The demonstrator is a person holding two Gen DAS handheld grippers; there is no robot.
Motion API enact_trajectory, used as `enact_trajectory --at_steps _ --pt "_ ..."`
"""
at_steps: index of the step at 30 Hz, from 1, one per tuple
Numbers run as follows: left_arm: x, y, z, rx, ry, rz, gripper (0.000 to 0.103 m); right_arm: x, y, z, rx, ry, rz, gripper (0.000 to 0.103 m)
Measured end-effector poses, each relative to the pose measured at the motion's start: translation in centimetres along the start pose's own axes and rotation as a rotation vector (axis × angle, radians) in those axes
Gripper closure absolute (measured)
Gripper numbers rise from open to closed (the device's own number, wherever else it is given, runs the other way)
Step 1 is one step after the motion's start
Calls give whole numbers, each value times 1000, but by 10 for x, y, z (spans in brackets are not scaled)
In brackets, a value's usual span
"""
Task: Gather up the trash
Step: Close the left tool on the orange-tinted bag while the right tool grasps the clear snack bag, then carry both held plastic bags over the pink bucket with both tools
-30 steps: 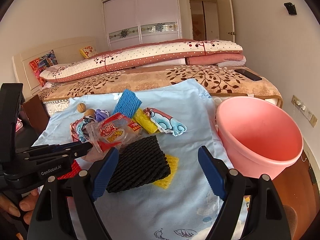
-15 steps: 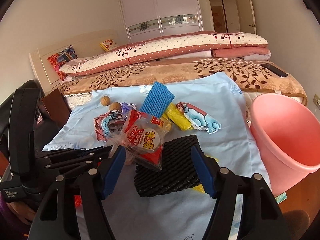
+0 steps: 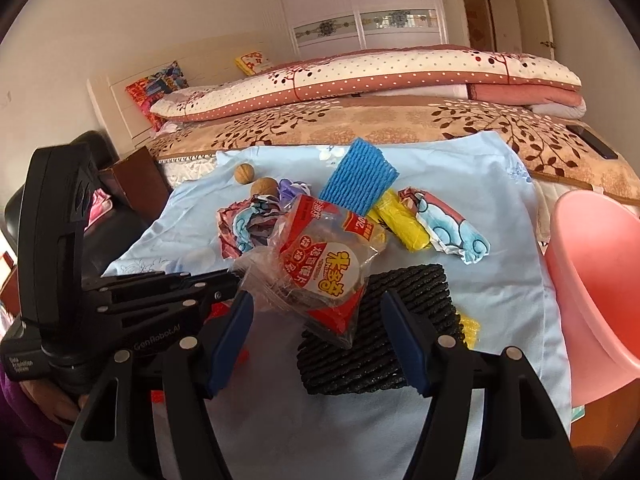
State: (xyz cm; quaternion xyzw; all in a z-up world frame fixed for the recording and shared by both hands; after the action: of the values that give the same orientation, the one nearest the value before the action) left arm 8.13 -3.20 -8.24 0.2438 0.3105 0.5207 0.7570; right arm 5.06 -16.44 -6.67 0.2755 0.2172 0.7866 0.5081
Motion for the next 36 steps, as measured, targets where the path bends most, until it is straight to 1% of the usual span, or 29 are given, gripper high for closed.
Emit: enact_trajectory --at_steps 4,7,10,12,14,18,21,26,30,34,35,36 --pt "2 1 2 -3 5 -4 96 9 -2 -2 22 95 -11 38" --pt "0 1 2 -4 -1 -10 96 17 -7 -2 31 152 -31 44" --pt "-2 2 2 -8 -9 -12 96 21 -16 -4 67 188 -71 65" --pt "-2 3 3 -14 -12 -8 96 18 -19 -5 81 166 -68 81" --pt "-1 5 3 -17 -11 -4 96 14 -20 -4 79 139 -70 88" --pt "-2 8 5 -25 -10 2 97 5 -12 -2 48 80 -54 91" --pt "-4 13 7 -37 -16 6 96 0 -3 0 18 48 -42 91" --pt "-9 19 11 -53 -41 22 97 -5 16 6 -36 30 -47 92" --pt "-6 24 10 -61 -23 35 96 -11 29 8 -67 13 -48 92" --pt "-5 21 8 -18 20 18 96 -16 36 8 -84 1 -47 92" --pt "-5 20 8 -6 26 17 95 -17 37 8 -88 0 -50 92" --pt "-6 18 8 3 27 19 91 -18 39 8 -92 1 -52 92"
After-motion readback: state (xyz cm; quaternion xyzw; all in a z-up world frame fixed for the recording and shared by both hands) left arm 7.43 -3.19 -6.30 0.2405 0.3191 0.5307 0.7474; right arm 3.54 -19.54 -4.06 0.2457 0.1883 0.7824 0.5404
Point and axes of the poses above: each gripper's, at about its wrist camera, not at the fingertips, and y roughly against the way its jaws point, x to its left, z to its top, the point moved 3 cm from there along -y, roughly the way its jaws point, and after that the axes turned 2 degrees about -y, right-handed, at the moved point
